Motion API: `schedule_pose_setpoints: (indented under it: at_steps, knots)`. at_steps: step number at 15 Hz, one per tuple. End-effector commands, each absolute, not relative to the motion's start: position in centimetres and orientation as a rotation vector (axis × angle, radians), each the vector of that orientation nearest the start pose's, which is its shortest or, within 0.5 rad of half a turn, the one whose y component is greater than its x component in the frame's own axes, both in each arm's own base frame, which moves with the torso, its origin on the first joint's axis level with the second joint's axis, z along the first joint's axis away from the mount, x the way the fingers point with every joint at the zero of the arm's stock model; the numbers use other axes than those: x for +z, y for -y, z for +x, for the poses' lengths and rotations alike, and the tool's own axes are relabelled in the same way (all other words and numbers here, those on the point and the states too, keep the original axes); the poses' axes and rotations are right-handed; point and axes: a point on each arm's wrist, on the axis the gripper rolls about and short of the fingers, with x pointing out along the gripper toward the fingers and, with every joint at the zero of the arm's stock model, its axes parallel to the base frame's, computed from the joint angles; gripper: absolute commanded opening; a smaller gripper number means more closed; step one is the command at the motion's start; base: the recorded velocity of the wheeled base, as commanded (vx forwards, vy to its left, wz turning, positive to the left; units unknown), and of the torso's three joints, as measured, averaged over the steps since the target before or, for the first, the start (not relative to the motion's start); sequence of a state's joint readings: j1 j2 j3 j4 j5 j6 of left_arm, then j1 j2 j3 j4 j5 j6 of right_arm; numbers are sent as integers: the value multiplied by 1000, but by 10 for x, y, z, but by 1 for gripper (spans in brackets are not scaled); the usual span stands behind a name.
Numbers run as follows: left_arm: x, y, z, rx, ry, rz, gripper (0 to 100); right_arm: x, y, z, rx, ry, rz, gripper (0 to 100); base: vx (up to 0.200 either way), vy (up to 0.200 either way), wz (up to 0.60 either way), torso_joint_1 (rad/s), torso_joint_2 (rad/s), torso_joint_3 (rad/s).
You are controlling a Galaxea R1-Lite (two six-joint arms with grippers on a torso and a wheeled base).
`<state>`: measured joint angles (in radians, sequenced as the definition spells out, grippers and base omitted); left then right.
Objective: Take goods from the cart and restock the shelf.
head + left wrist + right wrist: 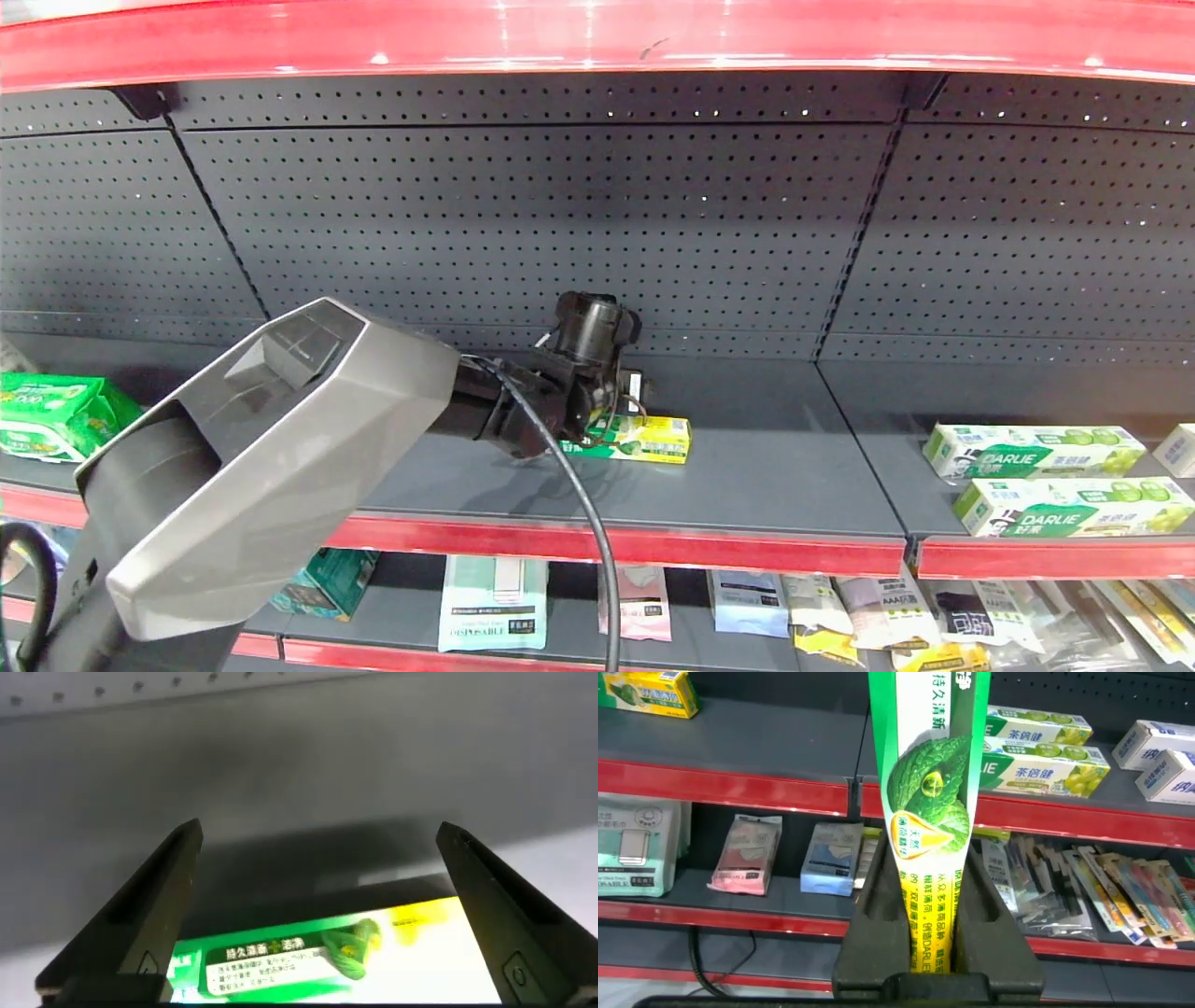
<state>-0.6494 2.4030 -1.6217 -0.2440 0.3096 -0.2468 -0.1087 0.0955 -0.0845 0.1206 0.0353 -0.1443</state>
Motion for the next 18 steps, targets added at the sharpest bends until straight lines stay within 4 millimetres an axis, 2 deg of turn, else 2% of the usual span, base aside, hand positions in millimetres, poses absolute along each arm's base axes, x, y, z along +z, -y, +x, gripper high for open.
schedule_pose_setpoints:
  at_steps: [1, 10, 18]
  knots:
    - [75, 294, 393, -270, -515, 14, 100, 89, -3, -21, -62, -138, -137, 0, 0, 0, 0, 0, 0, 0]
    - [55, 299, 391, -270, -571, 51, 100, 89, -3, -21, -62, -137, -137, 0, 0, 0, 0, 0, 0, 0]
    - [63, 305, 398, -282, -564, 42, 100, 89, -3, -21, -62, -138, -137, 0, 0, 0, 0, 0, 0, 0]
